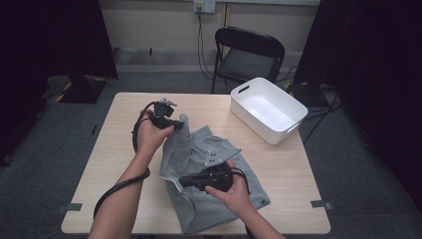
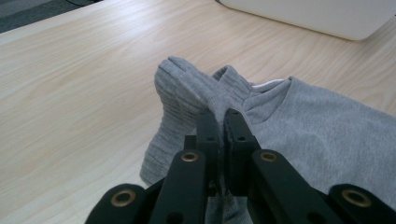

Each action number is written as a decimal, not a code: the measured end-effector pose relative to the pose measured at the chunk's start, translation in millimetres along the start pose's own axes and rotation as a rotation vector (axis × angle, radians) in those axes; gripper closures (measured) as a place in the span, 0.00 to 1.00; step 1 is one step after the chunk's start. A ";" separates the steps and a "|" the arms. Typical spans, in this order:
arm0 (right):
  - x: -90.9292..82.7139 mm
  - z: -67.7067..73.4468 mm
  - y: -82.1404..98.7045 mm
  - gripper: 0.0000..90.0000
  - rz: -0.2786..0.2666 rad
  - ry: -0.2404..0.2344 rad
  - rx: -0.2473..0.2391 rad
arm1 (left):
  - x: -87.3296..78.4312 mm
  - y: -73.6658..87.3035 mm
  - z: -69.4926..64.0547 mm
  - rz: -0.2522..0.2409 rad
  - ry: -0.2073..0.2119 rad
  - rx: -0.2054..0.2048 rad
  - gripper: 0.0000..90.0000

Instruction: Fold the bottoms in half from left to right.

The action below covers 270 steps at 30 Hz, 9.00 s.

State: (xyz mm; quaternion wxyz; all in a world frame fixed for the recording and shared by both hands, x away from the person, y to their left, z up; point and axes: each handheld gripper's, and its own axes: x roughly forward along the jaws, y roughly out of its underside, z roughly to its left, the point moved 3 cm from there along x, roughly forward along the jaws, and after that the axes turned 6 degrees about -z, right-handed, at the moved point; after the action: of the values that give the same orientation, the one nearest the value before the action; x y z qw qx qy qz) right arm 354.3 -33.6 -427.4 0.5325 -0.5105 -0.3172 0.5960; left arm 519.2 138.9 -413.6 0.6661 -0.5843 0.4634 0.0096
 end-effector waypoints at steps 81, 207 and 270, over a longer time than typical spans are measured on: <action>-127.7 -46.7 84.1 1.00 0.082 0.333 0.023 | 65.8 17.9 -83.6 0.000 0.143 0.002 0.69; -164.7 -117.7 113.9 0.94 0.228 0.702 0.167 | 46.8 77.0 -87.0 -0.091 0.090 0.196 0.35; -132.1 -94.0 111.9 0.71 0.256 0.638 0.117 | 34.2 129.8 -105.8 0.038 0.242 0.363 0.18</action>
State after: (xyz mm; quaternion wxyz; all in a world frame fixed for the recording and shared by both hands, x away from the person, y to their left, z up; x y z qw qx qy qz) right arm 396.8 -201.7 -520.9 0.5542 -0.6751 -0.0334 0.4858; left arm 402.7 78.6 -523.2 0.6996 -0.4430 0.5450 -0.1316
